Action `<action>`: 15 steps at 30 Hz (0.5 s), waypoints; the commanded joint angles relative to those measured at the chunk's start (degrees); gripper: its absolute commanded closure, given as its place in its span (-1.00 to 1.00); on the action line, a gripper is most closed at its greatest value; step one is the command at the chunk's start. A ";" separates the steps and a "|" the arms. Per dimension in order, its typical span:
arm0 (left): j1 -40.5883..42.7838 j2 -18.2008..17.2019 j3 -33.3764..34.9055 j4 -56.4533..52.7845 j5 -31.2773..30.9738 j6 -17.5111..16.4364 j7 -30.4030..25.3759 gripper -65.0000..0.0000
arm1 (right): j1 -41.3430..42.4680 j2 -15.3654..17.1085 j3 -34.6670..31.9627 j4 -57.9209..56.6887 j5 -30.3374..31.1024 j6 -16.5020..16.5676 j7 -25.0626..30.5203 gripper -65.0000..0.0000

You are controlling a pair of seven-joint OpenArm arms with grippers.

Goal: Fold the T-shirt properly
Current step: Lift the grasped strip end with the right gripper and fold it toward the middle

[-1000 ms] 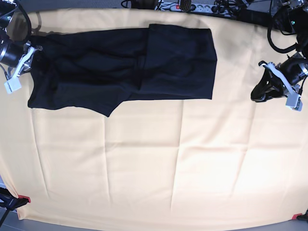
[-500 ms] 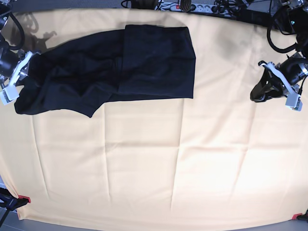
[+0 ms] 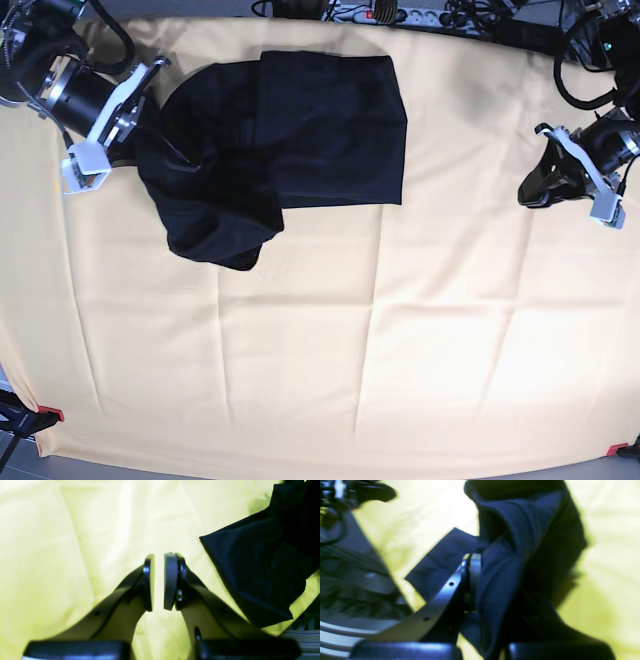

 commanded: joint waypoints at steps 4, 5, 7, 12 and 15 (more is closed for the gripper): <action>-0.31 -1.01 -0.42 0.85 -1.33 -0.11 -1.27 0.72 | 0.11 -3.58 -7.19 0.87 -0.11 1.15 1.57 1.00; -0.31 -1.01 -0.42 0.85 -1.33 -0.11 -1.27 0.72 | 0.00 -4.20 -8.81 0.87 -1.11 1.15 1.57 1.00; -0.31 -0.98 -0.42 0.85 -1.33 -0.11 -1.27 0.72 | -0.59 -5.27 -11.61 0.87 -1.60 1.15 1.57 1.00; -0.31 -0.98 -0.42 0.85 -1.36 -0.13 -1.29 0.72 | -2.29 -8.31 -18.97 0.87 -1.88 1.15 1.62 1.00; -0.33 -0.98 -0.42 0.85 -1.36 -0.11 -1.27 0.72 | -2.23 -9.86 -24.35 0.85 -8.00 1.15 3.50 1.00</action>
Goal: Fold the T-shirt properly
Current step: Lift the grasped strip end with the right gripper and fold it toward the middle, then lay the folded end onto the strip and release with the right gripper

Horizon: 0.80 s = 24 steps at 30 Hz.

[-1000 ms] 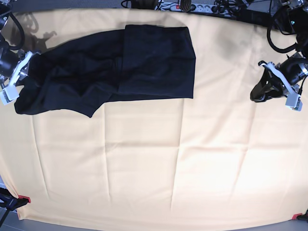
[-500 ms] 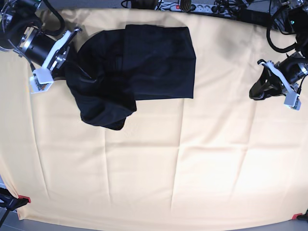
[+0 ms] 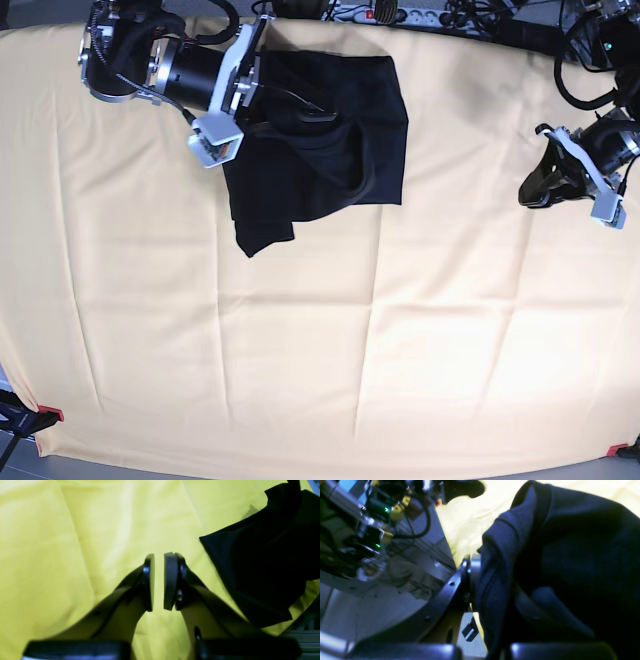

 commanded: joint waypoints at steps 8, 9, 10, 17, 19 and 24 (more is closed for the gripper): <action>-0.31 -0.98 -0.42 0.85 -1.38 -0.11 -1.27 0.72 | 0.42 -0.70 -11.21 0.72 -16.79 0.12 12.72 0.75; -0.31 -0.98 -0.42 0.85 -1.36 -0.13 -1.27 0.72 | 0.52 -0.72 -11.85 0.72 -15.76 0.12 12.72 0.38; -0.33 -0.98 -0.42 0.85 -1.40 -0.13 -1.29 0.72 | 0.50 -0.72 -12.46 0.74 -13.92 0.12 12.72 -0.02; -0.28 -1.03 -0.42 0.85 -1.31 -0.13 -1.20 0.72 | 4.37 -1.79 -16.79 0.76 -8.81 0.12 12.63 -0.54; -0.28 -1.07 -0.42 0.85 -1.33 -0.11 -0.98 0.72 | 5.86 -1.81 -16.65 0.76 -12.33 0.12 12.52 -0.54; -0.33 -1.36 -0.42 0.85 -1.38 -0.13 -0.83 0.73 | 6.16 -1.53 -15.34 0.76 -13.18 0.12 12.48 -0.52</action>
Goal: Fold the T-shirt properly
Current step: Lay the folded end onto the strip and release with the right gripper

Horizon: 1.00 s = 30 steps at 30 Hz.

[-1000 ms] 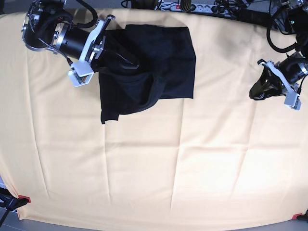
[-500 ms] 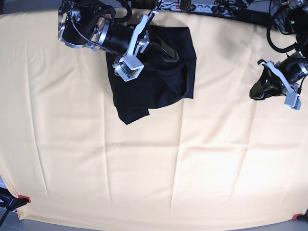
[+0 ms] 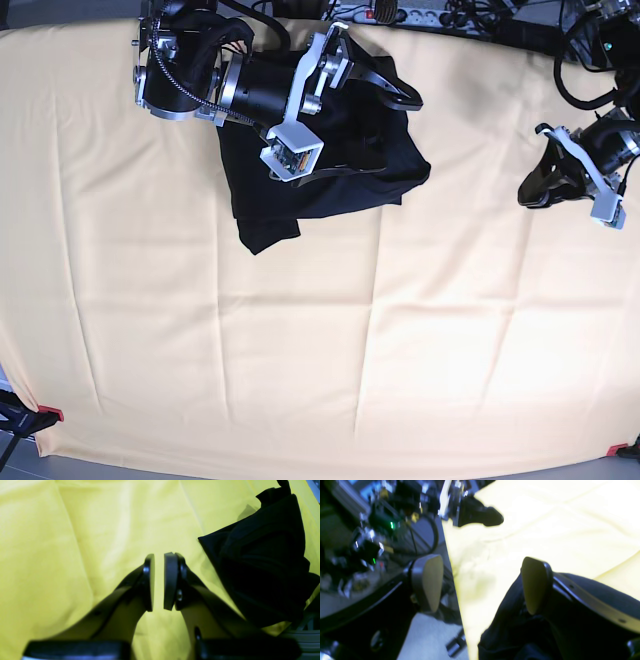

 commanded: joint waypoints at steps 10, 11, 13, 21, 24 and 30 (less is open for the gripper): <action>-0.33 -1.22 -0.42 0.85 -0.96 -0.13 -0.90 0.73 | -6.10 4.79 0.11 3.91 8.83 0.30 -6.08 -0.52; -0.33 -1.22 -0.42 0.85 -1.01 -0.13 -0.94 0.73 | -7.30 4.79 0.11 4.94 9.29 0.30 -6.25 -0.52; -0.33 -1.22 -0.42 0.85 -1.42 -0.13 -0.96 0.73 | -8.94 4.74 0.13 5.16 8.07 0.30 -5.75 -0.52; -0.33 -1.22 -0.42 0.85 -2.32 -0.15 -0.46 0.73 | -9.49 4.76 -3.28 2.73 -9.64 0.30 2.36 -0.52; -0.33 -1.20 -0.42 0.85 -3.37 -0.15 -0.46 0.73 | -9.18 4.76 -4.11 1.44 -12.39 0.30 2.93 -0.52; -0.33 -1.22 -0.42 0.85 -3.52 -0.17 -0.02 0.73 | -8.24 6.97 -4.13 1.22 -22.05 0.30 9.09 -0.52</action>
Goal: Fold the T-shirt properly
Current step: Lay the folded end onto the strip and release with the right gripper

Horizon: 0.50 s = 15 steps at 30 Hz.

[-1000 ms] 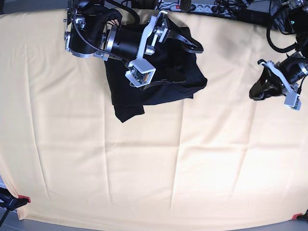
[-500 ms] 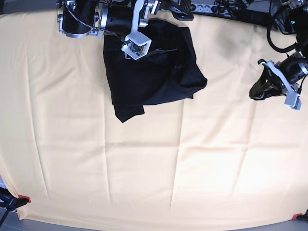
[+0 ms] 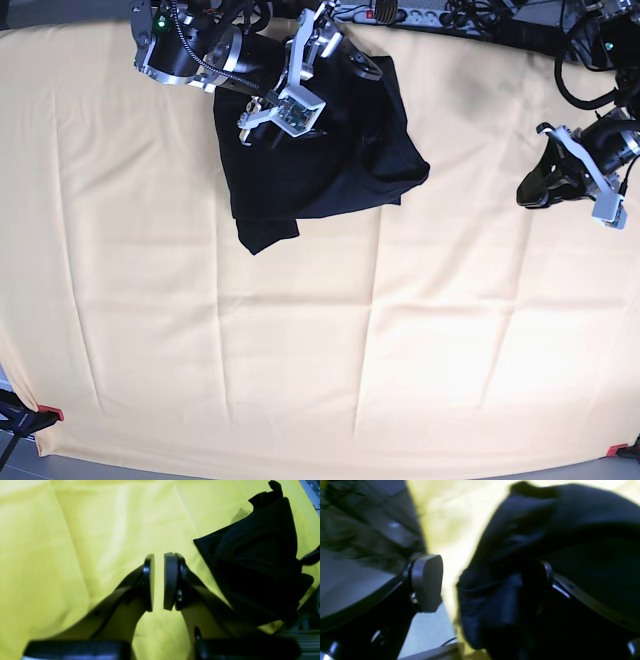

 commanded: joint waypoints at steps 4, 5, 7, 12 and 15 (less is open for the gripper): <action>-0.31 -1.14 -0.42 0.85 -1.42 -0.15 -1.09 0.73 | -0.07 2.62 -0.11 0.76 -1.14 0.30 1.62 -0.52; -0.31 -1.14 -0.42 0.85 -1.42 -0.15 -1.09 0.73 | -0.07 2.99 -0.11 0.76 -1.07 0.30 1.62 -0.52; -0.31 -1.11 -0.42 0.85 -1.42 -0.15 -1.09 0.73 | -0.04 3.30 -0.11 0.76 0.02 0.30 1.84 -0.51; -0.31 -1.14 -0.42 0.85 -1.40 -0.15 -1.07 0.73 | -0.02 3.30 -0.11 0.76 -3.61 0.15 5.07 -0.33; -0.31 -1.11 -0.42 0.85 -1.40 -0.15 -1.07 0.73 | -0.02 3.32 -0.11 0.76 -5.73 -0.92 5.97 0.17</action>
